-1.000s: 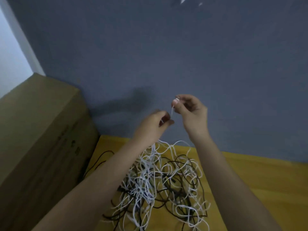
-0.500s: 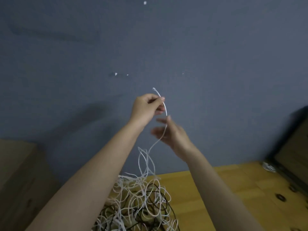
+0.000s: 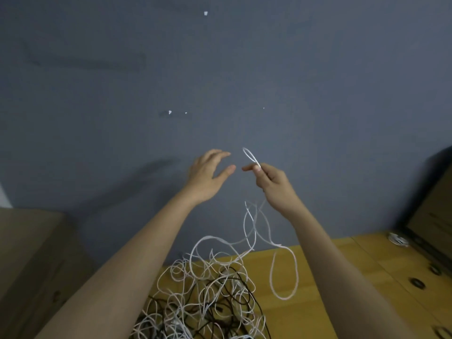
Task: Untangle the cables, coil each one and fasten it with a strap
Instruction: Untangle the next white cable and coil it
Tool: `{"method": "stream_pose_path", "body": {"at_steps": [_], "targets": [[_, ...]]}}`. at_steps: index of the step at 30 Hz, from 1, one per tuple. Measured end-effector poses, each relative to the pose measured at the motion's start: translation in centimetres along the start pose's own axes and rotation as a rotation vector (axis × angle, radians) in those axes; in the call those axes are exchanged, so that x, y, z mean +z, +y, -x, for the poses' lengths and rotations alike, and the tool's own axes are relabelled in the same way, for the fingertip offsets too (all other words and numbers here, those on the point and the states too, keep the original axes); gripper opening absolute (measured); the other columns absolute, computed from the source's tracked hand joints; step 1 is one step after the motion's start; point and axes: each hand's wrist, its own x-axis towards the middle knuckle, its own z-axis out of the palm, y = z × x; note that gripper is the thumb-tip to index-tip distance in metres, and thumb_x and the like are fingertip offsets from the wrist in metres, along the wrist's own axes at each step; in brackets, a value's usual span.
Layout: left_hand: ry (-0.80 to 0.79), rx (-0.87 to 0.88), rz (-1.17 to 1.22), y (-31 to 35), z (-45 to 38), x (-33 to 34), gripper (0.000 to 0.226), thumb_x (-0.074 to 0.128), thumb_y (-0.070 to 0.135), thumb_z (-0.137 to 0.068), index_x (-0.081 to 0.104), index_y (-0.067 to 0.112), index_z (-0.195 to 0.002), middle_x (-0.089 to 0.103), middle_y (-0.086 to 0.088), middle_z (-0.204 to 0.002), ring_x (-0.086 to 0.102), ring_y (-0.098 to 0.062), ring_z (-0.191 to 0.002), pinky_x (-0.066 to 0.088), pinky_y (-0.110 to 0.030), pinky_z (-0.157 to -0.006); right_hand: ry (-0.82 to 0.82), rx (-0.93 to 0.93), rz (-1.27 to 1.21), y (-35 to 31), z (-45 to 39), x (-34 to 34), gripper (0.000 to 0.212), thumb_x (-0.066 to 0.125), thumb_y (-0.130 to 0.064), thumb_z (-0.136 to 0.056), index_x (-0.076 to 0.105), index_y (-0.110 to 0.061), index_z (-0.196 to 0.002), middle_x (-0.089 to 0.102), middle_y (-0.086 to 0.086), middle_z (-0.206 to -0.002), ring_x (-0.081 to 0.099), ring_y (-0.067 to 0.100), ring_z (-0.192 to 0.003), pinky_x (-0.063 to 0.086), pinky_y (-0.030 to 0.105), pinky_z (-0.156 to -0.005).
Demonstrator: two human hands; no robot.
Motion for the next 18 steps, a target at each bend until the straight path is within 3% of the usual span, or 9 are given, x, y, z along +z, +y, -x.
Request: {"method": "stream_pose_path", "body": {"at_steps": [2,5,7,8,10,11,12,15,18], "targets": [[-0.103,-0.01,0.035,0.5,0.2,-0.3,0.058,0.046,0.049,-0.096,0.034,0.024,-0.147,0.03,0.0,-0.154,0.025,-0.019,-0.143,0.018,-0.036,-0.118,-0.085,-0.002,-0.022,-1.0,-0.9,-0.8,0.028,0.04,-0.02,-0.103,0.067,-0.012,-0.104,0.029,-0.007,-0.056,0.028,0.002,-0.047,0.027,0.013,-0.049],[-0.104,-0.072,0.201,1.4,-0.2,-1.1,0.067,0.046,0.036,-0.099,0.009,0.021,-0.153,0.012,0.002,-0.16,0.012,-0.012,-0.147,0.01,-0.025,-0.116,-0.181,0.004,-0.165,-2.6,-1.9,-1.8,0.029,0.039,-0.019,-0.103,0.068,-0.014,-0.1,0.027,-0.008,-0.053,0.024,0.006,-0.047,0.024,0.016,-0.047],[-0.075,-0.126,0.355,2.1,-0.9,-1.7,0.069,0.047,0.037,-0.098,0.008,0.023,-0.153,0.016,0.001,-0.159,0.016,-0.012,-0.146,0.015,-0.03,-0.118,-0.244,-0.002,-0.262,-3.3,-2.1,-2.3,0.028,0.042,-0.021,-0.102,0.068,-0.012,-0.098,0.027,-0.009,-0.052,0.022,0.007,-0.047,0.021,0.018,-0.047],[-0.069,-0.143,0.401,2.1,-1.2,-1.9,0.062,0.047,0.037,-0.098,0.017,0.024,-0.151,0.026,0.0,-0.155,0.024,-0.013,-0.143,0.021,-0.031,-0.117,-0.276,-0.006,-0.306,-3.5,-2.1,-2.4,0.028,0.043,-0.023,-0.099,0.068,-0.011,-0.098,0.026,-0.009,-0.051,0.021,0.008,-0.047,0.019,0.019,-0.047],[-0.095,-0.135,0.378,2.4,-1.3,-2.4,0.022,0.045,0.031,-0.1,0.051,0.023,-0.12,0.055,-0.005,-0.131,0.05,-0.019,-0.126,0.035,-0.029,-0.105,-0.316,-0.004,-0.385,-3.5,-2.2,-2.3,0.03,0.043,-0.025,-0.093,0.068,-0.008,-0.098,0.025,-0.01,-0.05,0.017,0.009,-0.047,0.014,0.022,-0.048],[-0.113,-0.135,0.38,2.5,-1.2,-2.6,0.014,0.043,0.027,-0.102,0.055,0.02,-0.099,0.065,-0.006,-0.111,0.062,-0.019,-0.109,0.04,-0.029,-0.098,-0.311,0.004,-0.42,-3.3,-2.2,-2.1,0.03,0.044,-0.024,-0.093,0.067,-0.007,-0.097,0.024,-0.01,-0.05,0.016,0.009,-0.047,0.013,0.023,-0.048],[-0.126,-0.133,0.419,2.4,-1.0,-2.5,0.022,0.04,0.022,-0.103,0.053,0.018,-0.085,0.068,-0.006,-0.092,0.067,-0.016,-0.091,0.045,-0.029,-0.092,-0.28,0.02,-0.442,-2.8,-2.1,-2.0,0.028,0.044,-0.022,-0.094,0.067,-0.007,-0.096,0.024,-0.009,-0.05,0.016,0.009,-0.047,0.012,0.024,-0.048],[-0.062,-0.173,0.556,1.8,0.7,-2.3,0.029,0.041,0.017,-0.103,0.048,0.015,-0.075,0.05,-0.001,-0.061,0.057,-0.002,-0.051,0.052,-0.021,-0.065,-0.053,0.106,-0.333,-0.2,-1.4,-1.5,0.023,0.048,-0.017,-0.1,0.069,-0.013,-0.09,0.03,-0.011,-0.051,0.024,0.006,-0.046,0.019,0.02,-0.048],[-0.043,-0.263,0.567,0.9,2.8,-2.3,0.027,0.047,0.023,-0.1,0.055,0.017,-0.076,0.038,0.009,-0.052,0.038,0.0,-0.041,0.038,-0.014,-0.044,0.061,0.179,-0.115,3.6,0.1,-0.4,0.018,0.056,-0.018,-0.096,0.067,-0.019,-0.082,0.042,-0.008,-0.057,0.036,0.002,-0.049,0.031,0.021,-0.053]]}}
